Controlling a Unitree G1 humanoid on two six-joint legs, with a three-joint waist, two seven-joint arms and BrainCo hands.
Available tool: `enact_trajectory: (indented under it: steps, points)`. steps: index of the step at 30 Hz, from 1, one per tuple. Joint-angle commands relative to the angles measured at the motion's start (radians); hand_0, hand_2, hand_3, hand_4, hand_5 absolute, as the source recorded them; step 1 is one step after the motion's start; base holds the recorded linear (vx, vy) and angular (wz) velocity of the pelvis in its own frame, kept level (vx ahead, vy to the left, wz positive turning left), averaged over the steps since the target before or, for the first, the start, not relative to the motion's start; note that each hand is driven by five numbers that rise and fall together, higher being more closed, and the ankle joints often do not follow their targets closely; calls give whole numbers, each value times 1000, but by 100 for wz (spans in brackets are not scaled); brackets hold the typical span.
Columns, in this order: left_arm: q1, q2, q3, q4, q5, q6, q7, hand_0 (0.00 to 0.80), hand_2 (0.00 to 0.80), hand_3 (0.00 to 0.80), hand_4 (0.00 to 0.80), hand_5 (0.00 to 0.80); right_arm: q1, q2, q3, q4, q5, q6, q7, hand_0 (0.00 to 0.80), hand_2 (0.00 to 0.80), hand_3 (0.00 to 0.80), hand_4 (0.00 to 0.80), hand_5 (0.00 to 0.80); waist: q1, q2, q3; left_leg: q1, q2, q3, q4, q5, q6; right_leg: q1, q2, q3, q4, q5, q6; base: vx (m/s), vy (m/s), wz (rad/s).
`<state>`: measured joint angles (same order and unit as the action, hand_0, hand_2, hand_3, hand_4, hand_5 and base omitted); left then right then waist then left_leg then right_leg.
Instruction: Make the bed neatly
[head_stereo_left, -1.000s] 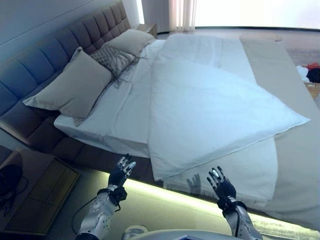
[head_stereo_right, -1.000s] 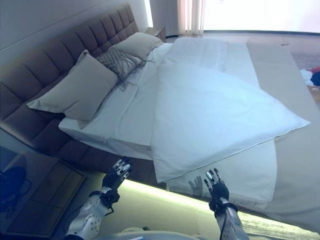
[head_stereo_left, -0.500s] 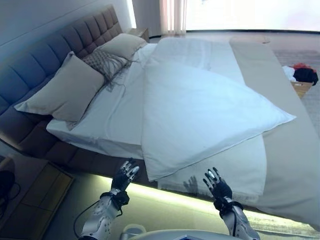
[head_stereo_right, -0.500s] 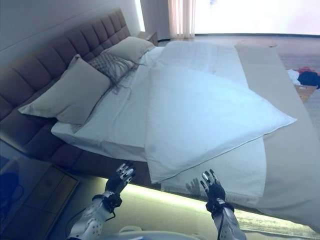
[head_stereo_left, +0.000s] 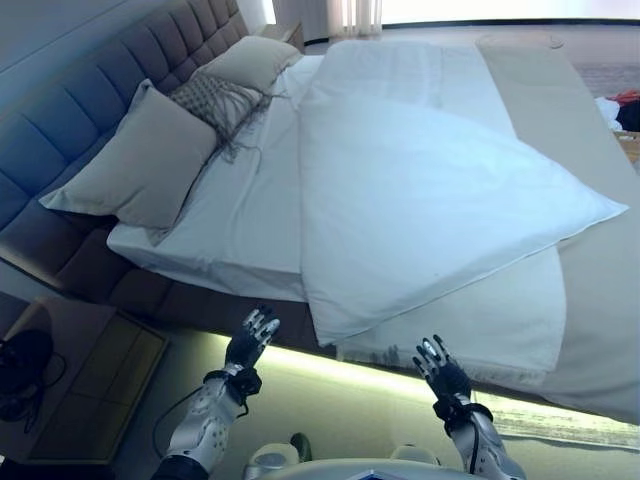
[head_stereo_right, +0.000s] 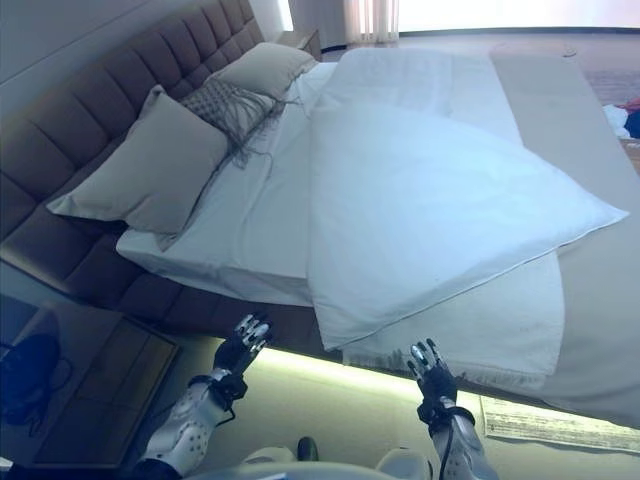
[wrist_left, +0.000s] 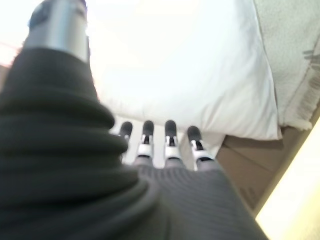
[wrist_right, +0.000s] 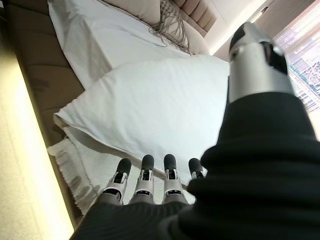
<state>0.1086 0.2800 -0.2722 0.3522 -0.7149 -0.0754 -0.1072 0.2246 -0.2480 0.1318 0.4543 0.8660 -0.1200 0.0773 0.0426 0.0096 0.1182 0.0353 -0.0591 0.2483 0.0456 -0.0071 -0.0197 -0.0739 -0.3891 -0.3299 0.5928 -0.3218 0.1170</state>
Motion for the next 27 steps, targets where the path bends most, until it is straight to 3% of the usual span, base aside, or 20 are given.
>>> enact_trajectory:
  steps: [1,2,3,5,6,7,10,14,17,18,21,26,27]
  points:
    - [-27,35,21,-61,8,-33,-6,0,0,0,0,0,18,32,-29,-70,13,-60,20,0,0,0,0,0,15,1,16,46,-40,-103,73,-142,148,-139,-13,126,-31,501,46,124,190,12]
    - [-24,35,20,-66,3,-34,-1,0,0,0,0,0,23,28,-29,-69,11,-60,30,0,0,0,0,0,8,3,16,57,-47,-107,66,-141,147,-150,-1,123,-48,502,45,86,81,14]
    - [-24,33,17,-73,-1,-34,11,0,0,0,0,0,24,25,-29,-63,9,-59,43,0,0,0,0,0,0,-1,14,56,-51,-99,57,-120,145,-154,11,98,-109,527,25,127,-25,5]
    - [-38,38,14,-83,-11,-23,34,0,0,0,0,0,6,23,-33,-33,5,-57,67,0,0,0,0,0,-15,-19,13,78,-65,-115,44,-131,130,-150,42,90,-265,563,48,232,-134,-3]
    - [-51,41,10,-77,-12,-21,38,0,0,0,0,0,-16,20,-31,-13,15,-55,67,0,0,0,0,0,-18,-28,10,97,-68,-131,39,-159,120,-155,54,97,-349,565,79,247,-180,-1]
    - [-63,41,10,-72,-12,-18,39,0,0,0,0,0,-35,17,-30,-2,25,-51,64,0,0,0,0,0,-20,-39,15,95,-70,-122,40,-152,117,-149,55,74,-409,589,71,257,-194,0]
    - [-75,44,10,-50,-11,-22,31,0,0,0,0,0,-76,14,-23,36,46,-48,59,0,0,0,0,0,-12,-53,11,129,-62,-125,37,-202,109,-143,82,35,-572,624,112,316,-161,9]
    - [-44,40,31,-47,11,-25,10,0,0,0,0,0,-58,25,-24,39,43,-42,65,0,0,0,0,0,-2,-69,3,143,-56,-120,72,-241,121,-133,89,12,-599,636,119,334,-181,-2]
    - [-10,33,43,-68,18,-27,5,0,0,0,0,0,-30,30,-31,48,28,-34,94,0,0,0,0,0,-3,-78,-4,152,-44,-120,122,-275,125,-108,89,21,-562,613,119,371,-235,8]
    - [1,30,43,-77,19,-29,5,0,0,0,0,0,-25,28,-36,60,23,-34,105,0,0,0,0,0,-6,-91,-6,146,-44,-108,143,-272,122,-100,77,15,-555,617,107,401,-321,11]
    - [20,36,55,-79,-10,-27,-8,0,0,0,0,0,-25,22,-36,54,10,-18,101,0,0,0,0,0,-14,-88,-8,143,-15,-102,198,-291,115,-92,82,40,-480,576,85,315,-245,21]
    - [31,36,29,-104,-26,-46,-19,0,0,0,0,0,-34,-22,-26,51,25,-3,104,0,0,0,0,0,-18,-83,-19,84,37,-130,343,-185,48,-47,162,43,-471,454,26,269,-256,27]
    - [26,31,21,-106,-28,-45,-19,0,0,0,0,0,-37,-32,-27,50,42,-8,97,0,0,0,0,0,-19,-84,-22,62,41,-139,420,-157,33,-34,180,38,-467,421,1,179,-224,-3]
